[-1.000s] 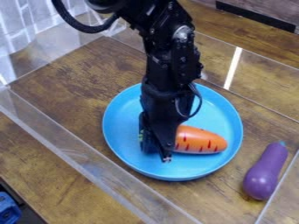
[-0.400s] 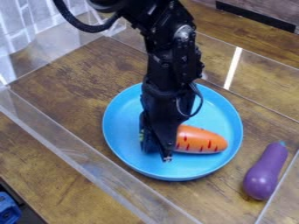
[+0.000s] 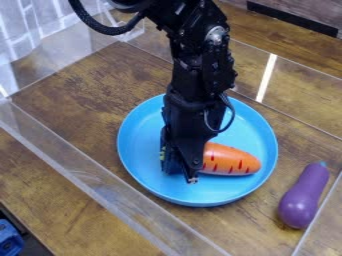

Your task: Remove the carrot from the blue tray and put it on the table

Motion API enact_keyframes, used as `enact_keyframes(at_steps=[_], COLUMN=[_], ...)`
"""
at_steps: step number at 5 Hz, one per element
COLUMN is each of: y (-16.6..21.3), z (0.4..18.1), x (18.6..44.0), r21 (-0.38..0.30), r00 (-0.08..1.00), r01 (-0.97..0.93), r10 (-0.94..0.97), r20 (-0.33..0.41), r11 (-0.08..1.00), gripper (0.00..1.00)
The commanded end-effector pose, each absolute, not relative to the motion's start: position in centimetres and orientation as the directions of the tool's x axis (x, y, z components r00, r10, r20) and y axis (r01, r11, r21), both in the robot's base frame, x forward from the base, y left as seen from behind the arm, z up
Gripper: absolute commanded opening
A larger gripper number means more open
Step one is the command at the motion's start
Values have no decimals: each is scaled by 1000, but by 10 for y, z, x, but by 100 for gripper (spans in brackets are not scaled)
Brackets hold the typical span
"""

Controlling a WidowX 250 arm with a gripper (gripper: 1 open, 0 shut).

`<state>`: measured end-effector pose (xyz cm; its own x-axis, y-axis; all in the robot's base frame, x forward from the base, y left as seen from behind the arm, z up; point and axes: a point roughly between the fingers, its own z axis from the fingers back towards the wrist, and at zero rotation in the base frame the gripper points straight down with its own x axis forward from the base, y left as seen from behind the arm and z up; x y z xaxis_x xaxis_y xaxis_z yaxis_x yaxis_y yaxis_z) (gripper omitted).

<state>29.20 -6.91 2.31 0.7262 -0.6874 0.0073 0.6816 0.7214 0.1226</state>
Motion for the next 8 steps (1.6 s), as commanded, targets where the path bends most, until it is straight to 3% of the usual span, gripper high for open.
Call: enact_keyframes(at_steps=[1, 8], y=[-72, -69], z=[34, 68], x=[297, 310], r21=[140, 190], r00=[717, 706], r01=[688, 691], r10=[-697, -708], r20=[23, 34], r11=[712, 698], gripper=[0, 0])
